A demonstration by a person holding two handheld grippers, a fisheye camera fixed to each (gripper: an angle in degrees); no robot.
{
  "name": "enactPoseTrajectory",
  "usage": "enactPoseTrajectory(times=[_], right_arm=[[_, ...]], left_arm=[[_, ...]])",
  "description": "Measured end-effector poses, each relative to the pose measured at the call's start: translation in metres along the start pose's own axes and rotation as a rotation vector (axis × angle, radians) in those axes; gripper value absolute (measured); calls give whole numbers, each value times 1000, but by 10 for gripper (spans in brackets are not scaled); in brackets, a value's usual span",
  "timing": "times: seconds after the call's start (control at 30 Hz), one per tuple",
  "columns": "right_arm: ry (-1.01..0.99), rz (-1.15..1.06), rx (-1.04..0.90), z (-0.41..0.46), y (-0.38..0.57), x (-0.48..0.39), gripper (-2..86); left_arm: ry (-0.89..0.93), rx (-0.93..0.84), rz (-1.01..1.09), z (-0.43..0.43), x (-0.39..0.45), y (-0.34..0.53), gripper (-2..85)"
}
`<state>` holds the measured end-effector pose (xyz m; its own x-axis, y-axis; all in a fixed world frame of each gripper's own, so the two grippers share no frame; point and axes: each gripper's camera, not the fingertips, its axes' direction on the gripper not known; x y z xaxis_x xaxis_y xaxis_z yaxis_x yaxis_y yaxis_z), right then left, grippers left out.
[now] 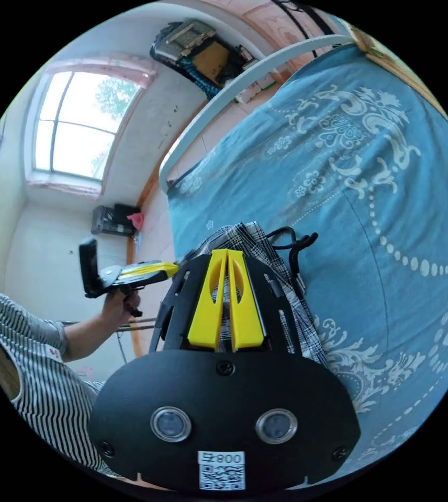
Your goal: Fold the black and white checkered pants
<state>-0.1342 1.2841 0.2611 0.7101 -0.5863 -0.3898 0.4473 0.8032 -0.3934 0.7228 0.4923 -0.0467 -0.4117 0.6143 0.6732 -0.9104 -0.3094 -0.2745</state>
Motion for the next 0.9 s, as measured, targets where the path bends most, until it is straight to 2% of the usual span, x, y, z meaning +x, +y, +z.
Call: enactPoseTrajectory(times=[0.13, 0.37, 0.47, 0.57, 0.73, 0.9], right_arm=[[208, -100, -109, 43, -22, -12, 2], [202, -144, -80, 53, -32, -8, 3], [73, -78, -115, 49, -40, 13, 5], [13, -31, -2, 28, -31, 31, 12], [-47, 129, 130, -3, 25, 68, 29], [-113, 329, 87, 5, 87, 105, 53]], left_arm=[[-49, -44, 4, 23, -14, -15, 2], [-7, -19, -25, 42, -42, -30, 4], [84, 38, -162, 39, -62, -28, 7], [290, 68, -264, 45, -74, -11, 17], [530, -217, -381, 105, -66, 29, 54], [709, -323, -418, 157, -57, 37, 71]])
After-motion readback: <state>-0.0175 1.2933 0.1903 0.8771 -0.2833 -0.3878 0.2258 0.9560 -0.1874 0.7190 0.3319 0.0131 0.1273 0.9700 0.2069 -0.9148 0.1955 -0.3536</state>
